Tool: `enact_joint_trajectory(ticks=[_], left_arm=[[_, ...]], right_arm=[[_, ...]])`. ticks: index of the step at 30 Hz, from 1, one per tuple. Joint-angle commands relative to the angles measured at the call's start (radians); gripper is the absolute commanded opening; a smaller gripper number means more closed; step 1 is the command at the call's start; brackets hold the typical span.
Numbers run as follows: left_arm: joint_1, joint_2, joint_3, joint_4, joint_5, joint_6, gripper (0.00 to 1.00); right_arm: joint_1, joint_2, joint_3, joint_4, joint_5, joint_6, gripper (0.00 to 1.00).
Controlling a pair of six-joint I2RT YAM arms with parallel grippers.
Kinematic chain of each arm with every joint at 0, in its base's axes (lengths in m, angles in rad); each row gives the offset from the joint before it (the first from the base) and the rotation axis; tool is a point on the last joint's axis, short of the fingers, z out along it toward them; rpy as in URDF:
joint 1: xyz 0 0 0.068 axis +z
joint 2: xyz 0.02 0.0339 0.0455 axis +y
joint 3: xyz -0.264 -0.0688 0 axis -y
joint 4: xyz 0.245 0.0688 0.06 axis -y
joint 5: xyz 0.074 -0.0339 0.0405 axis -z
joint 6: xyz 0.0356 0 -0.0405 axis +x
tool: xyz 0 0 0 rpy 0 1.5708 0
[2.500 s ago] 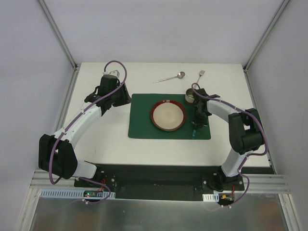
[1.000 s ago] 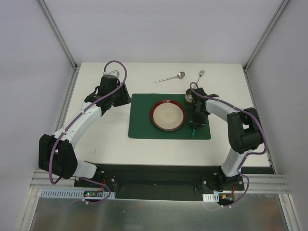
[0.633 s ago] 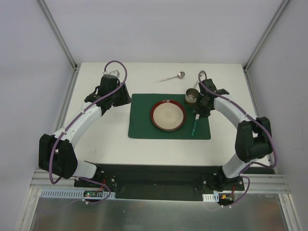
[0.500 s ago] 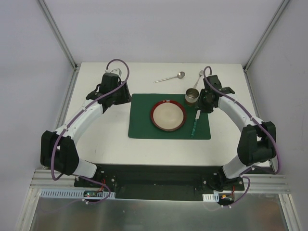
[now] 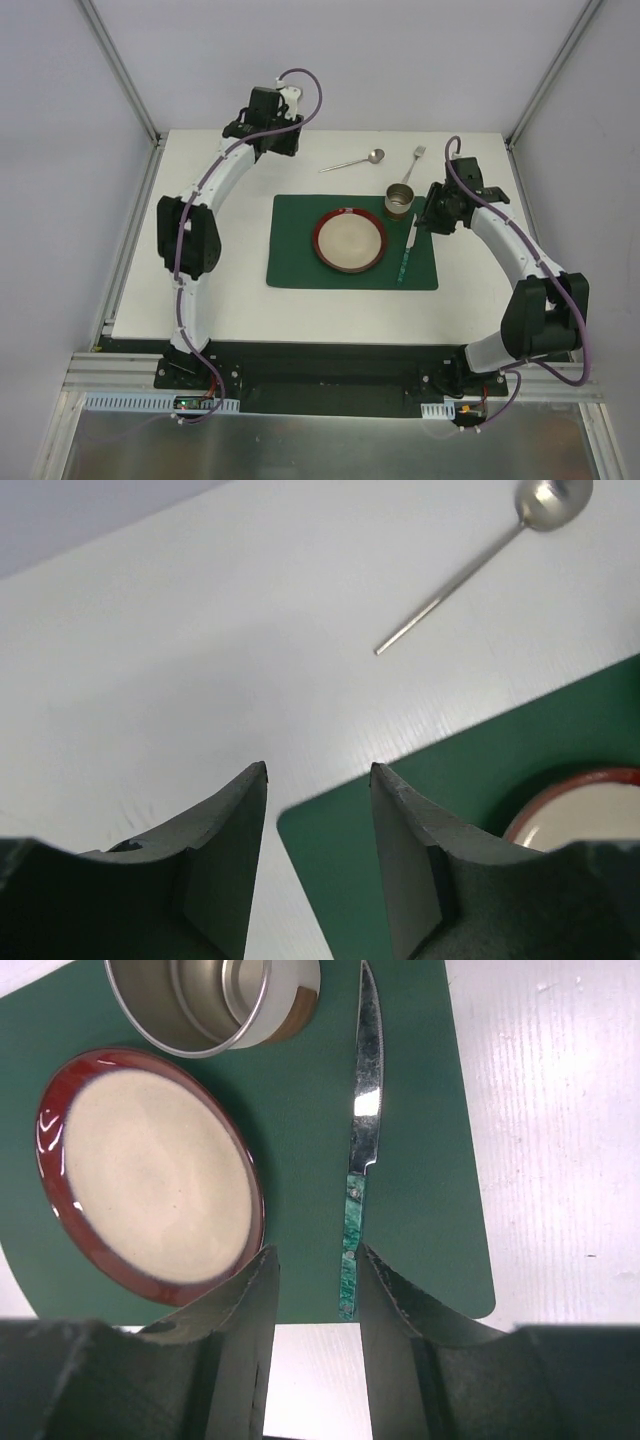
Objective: Set the dinner table for one person
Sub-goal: Place the knife on the napkin, then pick up the spoon from the corner of the board.
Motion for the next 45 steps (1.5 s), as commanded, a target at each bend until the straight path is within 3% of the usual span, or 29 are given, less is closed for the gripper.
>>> enact_joint_trajectory(ticks=[1,5,7,15,26,32,39,45], left_arm=[[0.000,0.153,0.250,-0.069,0.027,0.137,0.45],[-0.002,0.335,0.476,-0.054,0.053,0.089,0.45],[-0.002,0.379,0.518,-0.034,0.091,0.054,0.45],[-0.010,0.480,0.469,0.155,0.399,-0.097,0.47],[-0.014,0.549,0.466,0.173,0.435,-0.161,0.52],[0.003,0.575,0.472,0.193,0.430,-0.372,0.54],[0.009,0.621,0.460,0.349,0.514,-0.664,0.54],[0.013,0.610,0.342,0.527,0.516,-0.883,0.54]], right_arm=[[-0.029,-0.050,-0.025,0.053,-0.095,-0.009,0.39],[-0.062,-0.047,-0.034,0.078,-0.151,-0.008,0.39],[-0.073,-0.055,-0.042,0.091,-0.174,-0.006,0.39],[-0.125,-0.032,-0.071,0.154,-0.259,0.023,0.39],[-0.181,-0.087,-0.123,0.193,-0.320,0.046,0.38],[-0.219,-0.142,-0.161,0.200,-0.342,0.055,0.38],[-0.251,-0.187,-0.172,0.202,-0.362,0.058,0.39],[-0.282,-0.207,-0.183,0.200,-0.382,0.060,0.39]])
